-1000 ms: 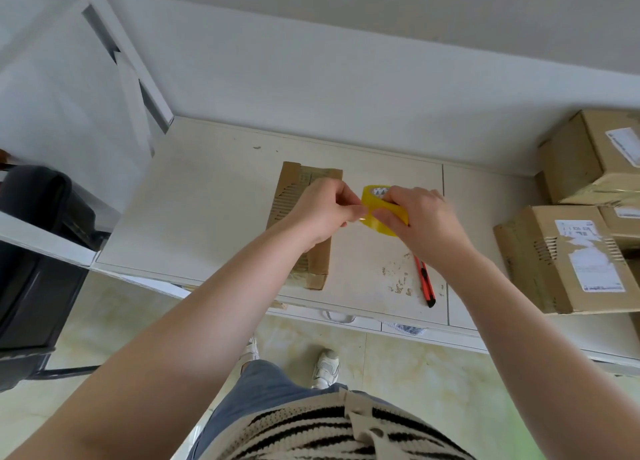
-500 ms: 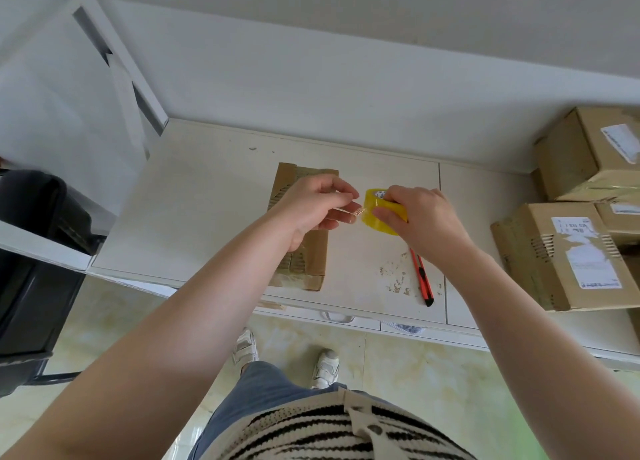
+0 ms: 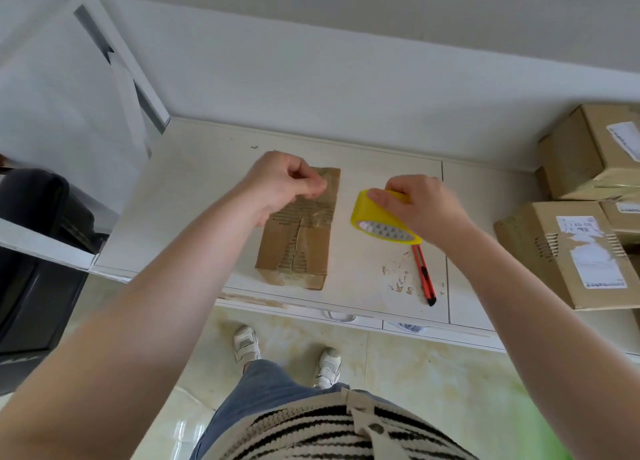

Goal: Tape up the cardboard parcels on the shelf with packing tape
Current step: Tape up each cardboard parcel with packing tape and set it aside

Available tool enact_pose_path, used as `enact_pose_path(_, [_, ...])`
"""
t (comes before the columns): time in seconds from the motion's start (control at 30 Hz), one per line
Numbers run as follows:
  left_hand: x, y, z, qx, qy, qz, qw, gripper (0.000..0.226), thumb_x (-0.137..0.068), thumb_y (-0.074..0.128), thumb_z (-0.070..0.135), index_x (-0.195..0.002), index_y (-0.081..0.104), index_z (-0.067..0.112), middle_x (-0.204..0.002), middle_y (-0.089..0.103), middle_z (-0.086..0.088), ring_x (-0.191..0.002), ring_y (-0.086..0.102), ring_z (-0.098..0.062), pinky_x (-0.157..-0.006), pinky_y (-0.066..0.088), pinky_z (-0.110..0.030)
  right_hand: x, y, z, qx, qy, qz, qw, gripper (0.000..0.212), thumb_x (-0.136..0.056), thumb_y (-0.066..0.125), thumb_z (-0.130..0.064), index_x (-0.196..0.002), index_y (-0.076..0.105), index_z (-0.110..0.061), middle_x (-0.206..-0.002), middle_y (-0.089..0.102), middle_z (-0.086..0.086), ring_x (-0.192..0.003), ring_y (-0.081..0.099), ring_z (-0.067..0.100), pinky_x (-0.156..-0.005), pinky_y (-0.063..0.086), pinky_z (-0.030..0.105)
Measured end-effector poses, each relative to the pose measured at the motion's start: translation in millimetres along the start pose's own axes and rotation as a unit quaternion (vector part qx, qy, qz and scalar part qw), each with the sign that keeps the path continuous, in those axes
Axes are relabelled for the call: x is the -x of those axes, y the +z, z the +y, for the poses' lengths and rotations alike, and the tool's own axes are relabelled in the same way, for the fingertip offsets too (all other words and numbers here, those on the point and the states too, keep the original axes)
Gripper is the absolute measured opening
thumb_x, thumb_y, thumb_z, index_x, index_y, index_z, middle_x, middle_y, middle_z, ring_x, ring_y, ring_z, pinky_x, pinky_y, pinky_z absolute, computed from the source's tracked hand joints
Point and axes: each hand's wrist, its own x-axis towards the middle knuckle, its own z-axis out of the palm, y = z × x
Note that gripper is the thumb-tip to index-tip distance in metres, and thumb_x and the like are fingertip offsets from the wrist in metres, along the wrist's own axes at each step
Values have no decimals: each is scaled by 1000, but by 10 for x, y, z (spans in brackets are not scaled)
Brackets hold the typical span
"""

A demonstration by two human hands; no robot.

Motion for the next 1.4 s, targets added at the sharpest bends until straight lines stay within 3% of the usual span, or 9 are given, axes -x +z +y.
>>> enact_pose_path(0.1, [-6, 42, -115, -32, -7, 23, 999, 12, -84, 77, 15, -76, 68, 14, -73, 70, 3, -66, 63, -4, -70, 47, -18, -149, 60, -7, -10, 30, -37, 999, 44, -92, 54, -56, -77, 61, -15, -69, 51, -3, -66, 47, 15, -54, 32, 27])
enact_pose_path(0.23, [-36, 110, -396, -95, -19, 53, 994, 15, -86, 76, 26, -76, 69, 17, -76, 72, 4, -81, 67, -10, -85, 47, -29, -283, 329, -22, 3, 42, -97, 994, 53, -91, 53, -61, -86, 67, -10, -80, 59, 4, -70, 50, 17, -58, 36, 27])
enact_pose_path(0.37, [-52, 167, -474, -155, -14, 97, 983, 19, -88, 73, 33, -87, 71, 14, -82, 72, 4, -82, 64, -11, -71, 43, -26, -351, 459, -12, 1, 60, -106, 993, 54, -90, 53, -62, -90, 68, -9, -88, 62, 8, -75, 53, 21, -61, 38, 29])
enact_pose_path(0.6, [-79, 220, -524, -207, -3, 131, 969, 16, -88, 73, 32, -86, 66, 17, -82, 61, 10, -86, 59, -13, -71, 42, -28, -441, 540, -13, 11, 76, -126, 989, 51, -85, 57, -68, -83, 65, -18, -76, 54, -4, -73, 52, 17, -55, 33, 26])
enact_pose_path(0.83, [22, 420, -629, -232, 72, 196, 950, 21, -87, 74, 26, -80, 54, 25, -78, 54, 13, -69, 51, -8, -53, 33, -23, -447, 602, 24, 12, 95, -139, 986, 51, -80, 58, -72, -65, 50, -24, -69, 51, -4, -64, 48, 11, -53, 31, 27])
enact_pose_path(0.97, [-7, 356, -629, -223, 58, 199, 952, 14, -83, 78, 30, -83, 64, 31, -110, 37, 7, -91, 49, -11, -63, 36, -25, -454, 637, 15, 2, 98, -144, 985, 52, -81, 58, -72, -69, 52, -22, -70, 51, -3, -67, 50, 15, -53, 32, 27])
enact_pose_path(1.07, [0, 335, -696, -277, 108, 196, 934, 11, -85, 75, 34, -87, 68, 26, -110, 38, 3, -95, 46, -13, -64, 38, -26, -458, 640, 30, -3, 97, -148, 984, 53, -81, 57, -73, -69, 53, -22, -70, 53, -2, -68, 52, 16, -54, 34, 28])
enact_pose_path(1.17, [-31, 327, -835, -312, 152, 198, 917, 15, -85, 74, 36, -90, 68, 22, -111, 45, -6, -99, 44, -23, -81, 40, -32, -459, 663, 52, -12, 98, -155, 983, 54, -80, 57, -73, -63, 49, -22, -68, 51, -1, -64, 49, 15, -54, 34, 29])
enact_pose_path(1.4, [-96, 191, -795, -321, 130, 96, 933, 7, -95, 62, 26, -101, 66, 24, -120, 37, -2, -116, 34, -28, -103, 27, -39, -466, 675, 70, -16, 96, -158, 983, 54, -82, 57, -71, -64, 51, -21, -68, 52, 0, -63, 50, 16, -54, 35, 28])
